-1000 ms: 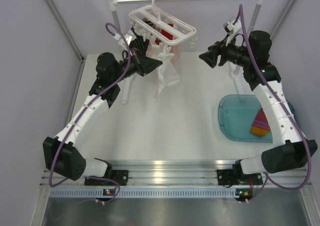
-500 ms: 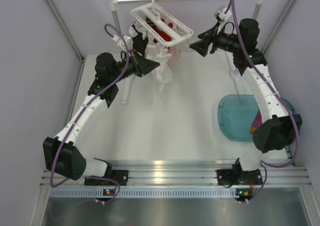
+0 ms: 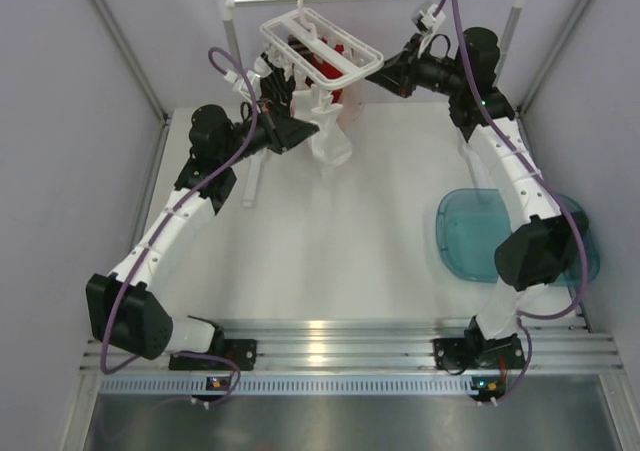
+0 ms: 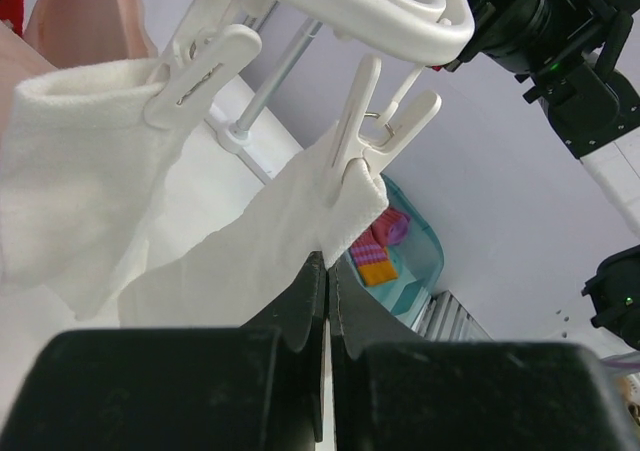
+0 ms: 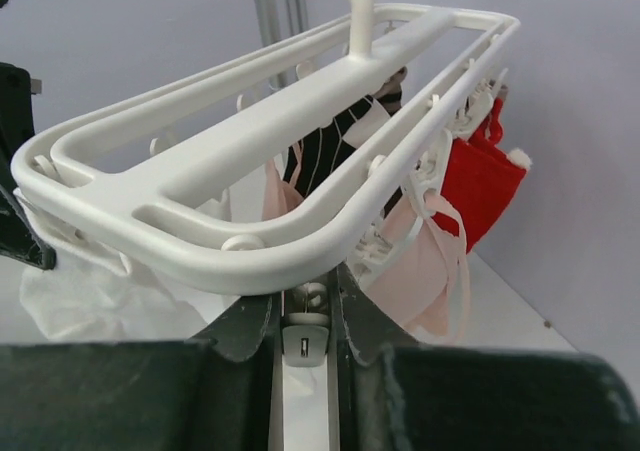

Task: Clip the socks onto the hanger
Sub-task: Rotate the hanger at the clothesline.

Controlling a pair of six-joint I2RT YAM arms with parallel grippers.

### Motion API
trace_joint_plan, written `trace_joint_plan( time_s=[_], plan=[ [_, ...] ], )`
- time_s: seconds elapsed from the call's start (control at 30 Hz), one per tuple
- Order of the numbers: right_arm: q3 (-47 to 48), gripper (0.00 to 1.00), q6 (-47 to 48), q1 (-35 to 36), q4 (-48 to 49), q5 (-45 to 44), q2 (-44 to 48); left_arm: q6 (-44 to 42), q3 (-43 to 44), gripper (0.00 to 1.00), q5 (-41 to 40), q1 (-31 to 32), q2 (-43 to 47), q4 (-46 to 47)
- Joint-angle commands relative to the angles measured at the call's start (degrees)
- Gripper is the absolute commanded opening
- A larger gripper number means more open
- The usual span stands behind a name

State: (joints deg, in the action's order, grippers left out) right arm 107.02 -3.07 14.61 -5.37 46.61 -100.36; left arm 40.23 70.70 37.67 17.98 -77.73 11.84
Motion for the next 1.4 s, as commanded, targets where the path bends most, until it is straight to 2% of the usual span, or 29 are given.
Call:
trace_joint_plan(
  time_s=[0.0,0.5,0.63,0.7,0.83,0.87,1.0,1.17,1.37],
  plan=[
    [0.7,0.00,-1.5,-1.2,4.2,-2.9,1.6,-0.3,0.5,0.00,0.1,-0.5,1.0,0.6],
    [-7.8,0.00,-3.1,-7.0,6.2,-3.4,10.1,1.3,3.1,0.00,-0.6,-1.8,-2.2,2.8],
    [-7.1,0.00,-3.3,-7.1,5.9,-3.6,9.7,3.3,3.5,0.39,1.1,-2.2,-2.2,7.0],
    [-6.4,0.00,-3.3,-7.7,5.9,-3.7,9.6,3.7,3.7,0.41,0.9,-2.9,-1.5,7.1],
    [-6.0,0.00,-3.2,-8.2,5.5,-3.2,9.9,3.3,5.5,0.38,-2.0,-4.8,-1.6,5.5],
    [-6.2,0.00,-3.2,-8.2,5.5,-2.7,10.1,-0.3,8.5,0.35,-5.2,-4.8,-2.2,1.1],
    [-7.4,0.00,-3.9,-7.8,5.5,-1.5,11.6,-4.9,16.0,0.28,-9.6,-4.8,-8.5,-3.7],
    [-8.4,0.00,-4.8,-7.1,5.5,-0.3,13.0,-3.6,25.3,0.25,-9.6,-4.7,-16.4,-4.0],
    [-10.2,0.00,-4.8,-4.4,2.9,0.1,14.1,-3.1,30.0,0.22,-9.2,-4.3,-23.0,-1.8]
  ],
)
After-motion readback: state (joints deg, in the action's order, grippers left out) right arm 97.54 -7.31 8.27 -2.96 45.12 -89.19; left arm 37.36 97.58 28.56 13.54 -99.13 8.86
